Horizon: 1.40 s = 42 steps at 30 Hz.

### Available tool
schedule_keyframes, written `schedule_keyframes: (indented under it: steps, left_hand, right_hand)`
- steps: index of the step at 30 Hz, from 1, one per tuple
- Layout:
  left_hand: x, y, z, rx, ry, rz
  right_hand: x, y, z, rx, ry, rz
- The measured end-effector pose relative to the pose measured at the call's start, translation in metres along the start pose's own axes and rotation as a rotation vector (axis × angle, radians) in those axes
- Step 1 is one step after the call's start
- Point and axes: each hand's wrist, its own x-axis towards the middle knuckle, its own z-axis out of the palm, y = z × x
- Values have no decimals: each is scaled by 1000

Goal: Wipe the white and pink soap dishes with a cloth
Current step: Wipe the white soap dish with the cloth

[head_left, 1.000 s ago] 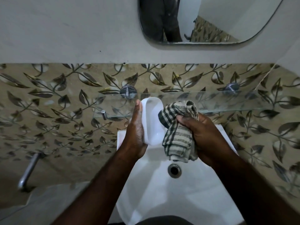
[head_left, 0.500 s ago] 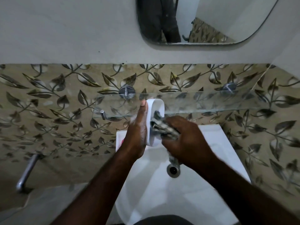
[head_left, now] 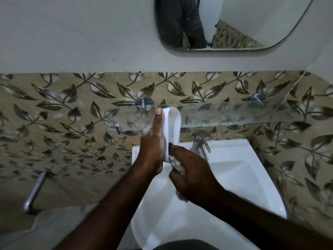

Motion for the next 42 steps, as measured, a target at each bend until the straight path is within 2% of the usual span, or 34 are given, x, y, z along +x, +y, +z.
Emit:
schedule_keyframes:
  steps: [2,3,4,5,8,9,10,11,12,14,15,17,19,20,21,22,23,25,26,28,29,31,33,34,37,42]
  left_hand:
    - [-1,1,1,-37,-35,108]
    - [0,2,1,-34,-81,174]
    - [1,2,1,-17,-132,228]
    - [2,3,0,-1,-156,247]
    - [3,6,2,-13,-85,93]
    - [3,5,3,-12,-74,61]
    - [2,2,4,-14,-69,50]
    - [1,0,5,-23,-62,64]
    - [0,-2,6,-20,-61,112]
    - [2,-7,8,34,-119,265]
    - [3,-6,9,50,-149,303]
    - [8,-1,8,62,-146,254]
    - [9,7,7,44,-75,72]
    - [10,9,7,33,-77,-17]
    - [10,9,7,37,-95,-63]
    - [9,8,8,47,-101,-71]
    - [8,6,8,60,-89,-47]
    - [8,0,9,72,-80,129]
    - [7,-2,9,72,-120,259]
    - [9,-7,8,78,-183,427]
    - [8,-7,7,68,-159,404]
    - [5,0,6,1,-56,150]
    - [5,7,4,19,-90,-114]
    - [6,10,2,48,-141,-191]
    - [11,17,0,15,-266,-293]
    - [0,3,0,-218,-415,-231]
  right_hand:
    - [6,-12,-2,557,-50,216]
    - [8,-13,-2,675,-32,234]
    - [7,-15,-2,642,9,171]
    - [5,-17,-2,508,63,78]
    - [-1,2,-1,-169,98,-168]
    - [-1,9,-1,-307,105,-184]
    - [-1,12,-2,-283,101,-148]
    - [2,10,-4,-118,96,-63]
    - [5,2,-4,144,75,59]
    - [12,-6,-1,615,1,257]
    - [13,-8,1,682,14,263]
    - [12,-9,1,446,110,97]
    - [8,5,1,12,121,-101]
    - [9,12,1,-173,118,-158]
    - [8,17,1,-227,115,-169]
    - [8,18,1,-159,113,-137]
    - [9,12,0,20,115,-50]
    - [13,-3,3,470,62,162]
    - [13,-6,6,592,70,203]
    - [11,-6,9,526,131,117]
    - [8,-1,9,374,145,35]
    - [4,18,8,-13,142,-165]
    - [3,36,7,-331,140,-285]
    - [4,39,6,-363,146,-303]
    - [5,35,5,-185,136,-291]
    - [9,7,-13,409,113,147]
